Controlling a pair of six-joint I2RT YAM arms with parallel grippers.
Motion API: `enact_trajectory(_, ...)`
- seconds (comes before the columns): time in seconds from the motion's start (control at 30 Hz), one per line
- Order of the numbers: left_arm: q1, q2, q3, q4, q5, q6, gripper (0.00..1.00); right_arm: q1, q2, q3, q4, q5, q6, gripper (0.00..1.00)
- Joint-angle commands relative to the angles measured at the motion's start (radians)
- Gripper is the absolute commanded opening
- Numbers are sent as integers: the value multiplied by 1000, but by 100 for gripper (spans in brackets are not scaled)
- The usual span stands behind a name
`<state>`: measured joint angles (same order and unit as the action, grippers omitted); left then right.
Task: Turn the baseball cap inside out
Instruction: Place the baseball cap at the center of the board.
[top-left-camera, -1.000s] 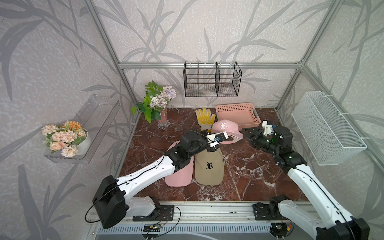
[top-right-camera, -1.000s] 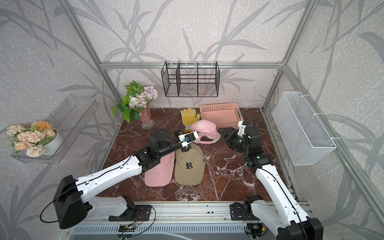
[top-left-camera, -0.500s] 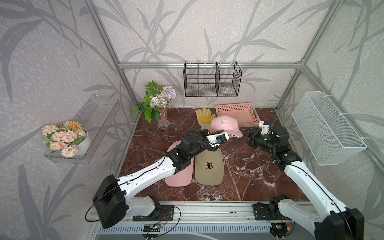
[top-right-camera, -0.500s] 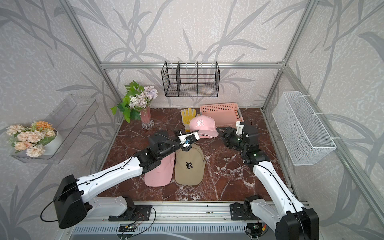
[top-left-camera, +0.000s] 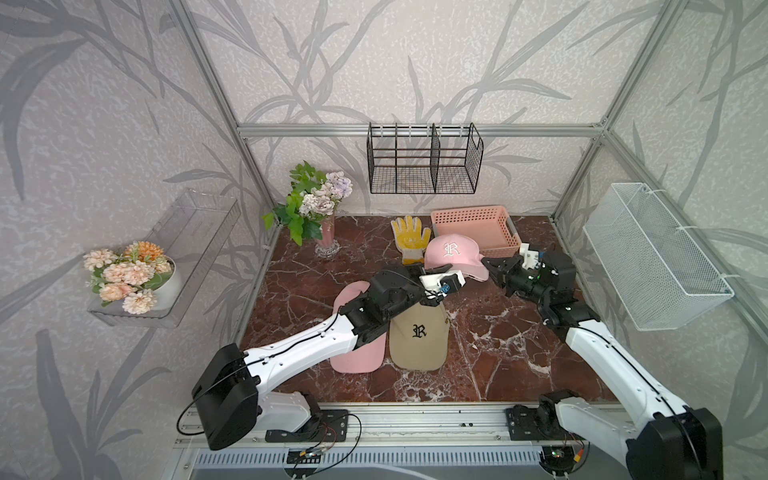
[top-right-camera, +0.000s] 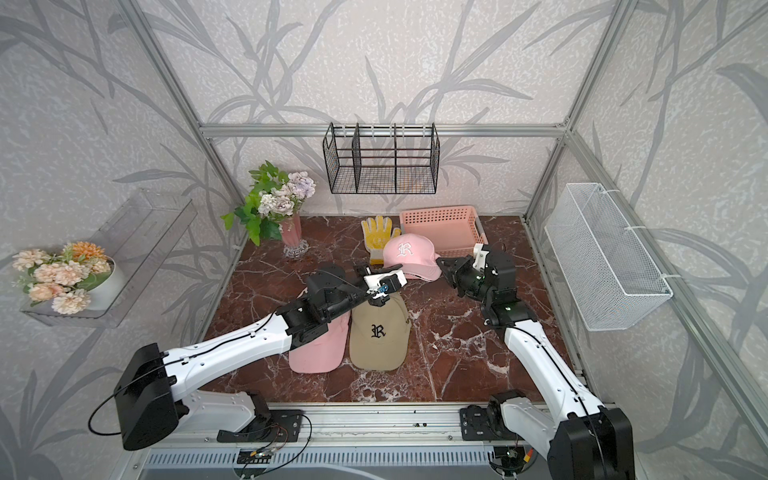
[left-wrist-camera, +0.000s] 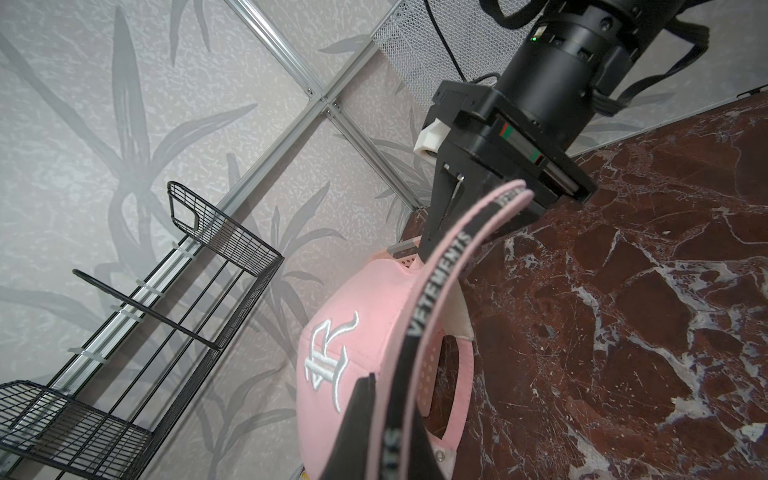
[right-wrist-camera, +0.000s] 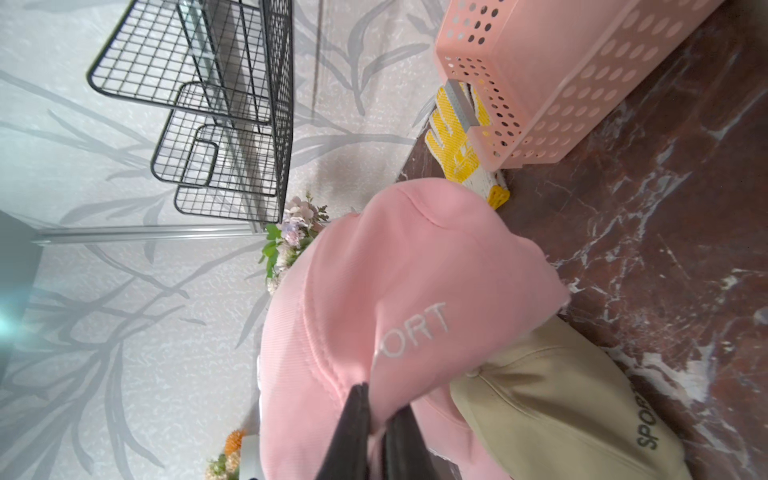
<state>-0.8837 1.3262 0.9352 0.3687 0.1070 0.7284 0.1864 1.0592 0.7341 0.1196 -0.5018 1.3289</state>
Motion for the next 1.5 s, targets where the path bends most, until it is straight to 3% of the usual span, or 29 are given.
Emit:
enact_trajectory(0.0, -29, -14, 1, 70, 79, -15, 16, 9, -24, -15, 22, -4, -52, 0)
enact_trajectory(0.13, -31, -63, -21, 16, 148, -37, 34, -25, -59, -33, 61, -1, -109, 0)
enact_trajectory(0.3, -31, -160, -95, -34, 246, -81, 72, -53, -110, -73, 170, -43, -272, 0)
enact_trajectory(0.43, -30, -257, -165, -41, 272, -128, 84, -99, -146, -96, 163, -125, -363, 0)
enact_trajectory(0.67, -31, -420, -278, 46, 183, -279, 88, -211, -131, -170, 184, -392, -430, 0)
enact_trajectory(0.8, -29, -473, -329, 102, 107, -365, 88, -213, -117, -248, 251, -459, -454, 0)
enact_trajectory(1.0, -31, -491, -382, 199, 14, -518, 88, -211, -119, -359, 312, -464, -499, 0)
enact_trajectory(1.27, -31, -486, -394, 198, -17, -537, 88, -211, -201, -401, 64, -332, -684, 1)
enact_trajectory(1.47, -30, -482, -391, 185, -22, -532, 88, -211, -249, -447, -24, -216, -715, 33)
